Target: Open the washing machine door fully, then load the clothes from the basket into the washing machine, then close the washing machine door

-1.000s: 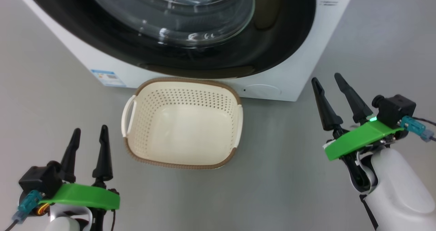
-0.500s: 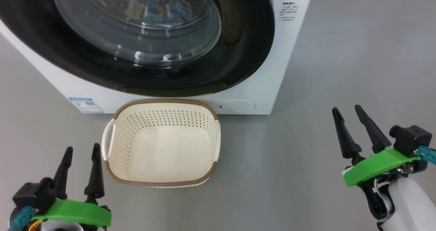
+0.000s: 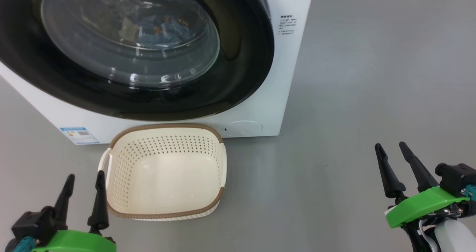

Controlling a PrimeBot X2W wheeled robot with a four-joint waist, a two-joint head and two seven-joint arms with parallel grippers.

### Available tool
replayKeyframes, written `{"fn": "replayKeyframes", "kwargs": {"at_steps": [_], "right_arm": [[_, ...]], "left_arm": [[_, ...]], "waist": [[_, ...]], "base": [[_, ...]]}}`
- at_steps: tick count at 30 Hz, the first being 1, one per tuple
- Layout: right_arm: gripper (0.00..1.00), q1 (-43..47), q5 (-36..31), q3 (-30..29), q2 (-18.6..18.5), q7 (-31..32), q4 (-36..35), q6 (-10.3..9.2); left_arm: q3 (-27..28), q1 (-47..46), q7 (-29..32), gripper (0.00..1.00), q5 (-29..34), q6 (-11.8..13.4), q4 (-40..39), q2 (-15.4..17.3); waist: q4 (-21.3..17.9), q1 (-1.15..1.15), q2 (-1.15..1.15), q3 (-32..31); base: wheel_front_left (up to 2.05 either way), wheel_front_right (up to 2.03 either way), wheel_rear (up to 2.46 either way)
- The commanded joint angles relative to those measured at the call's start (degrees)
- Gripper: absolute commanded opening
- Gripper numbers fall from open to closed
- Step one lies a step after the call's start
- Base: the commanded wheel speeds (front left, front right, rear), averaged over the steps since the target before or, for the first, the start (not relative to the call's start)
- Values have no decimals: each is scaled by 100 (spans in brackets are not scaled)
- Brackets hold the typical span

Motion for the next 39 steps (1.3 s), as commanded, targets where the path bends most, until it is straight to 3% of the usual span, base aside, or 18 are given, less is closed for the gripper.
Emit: {"fn": "replayKeyframes", "kwargs": {"at_steps": [1, 35, 36, 39], "right_arm": [[100, 116, -54, 71, -88, -27, -152, -33], [100, 477, -74, -166, -114, -27, -196, -33], [0, 456, 1, -281, -14, 0, -25, 1], [0, 530, 5, -245, 137, 8, 175, 1]], "left_arm": [[252, -35, -36, 100, 100, -9, -105, 171], [412, 233, -36, 100, 134, -9, -175, 103], [191, 324, 2, 0, 112, 1, 9, -33], [133, 362, 10, 0, 108, 1, 208, -177]], "waist": [[-72, 0, 0, -88], [-164, 0, 0, -337], [-163, 0, 0, -336], [-164, 0, 0, -337]], "base": [[0, 0, 0], [0, 0, 0], [0, 0, 0], [0, 0, 0]]}}
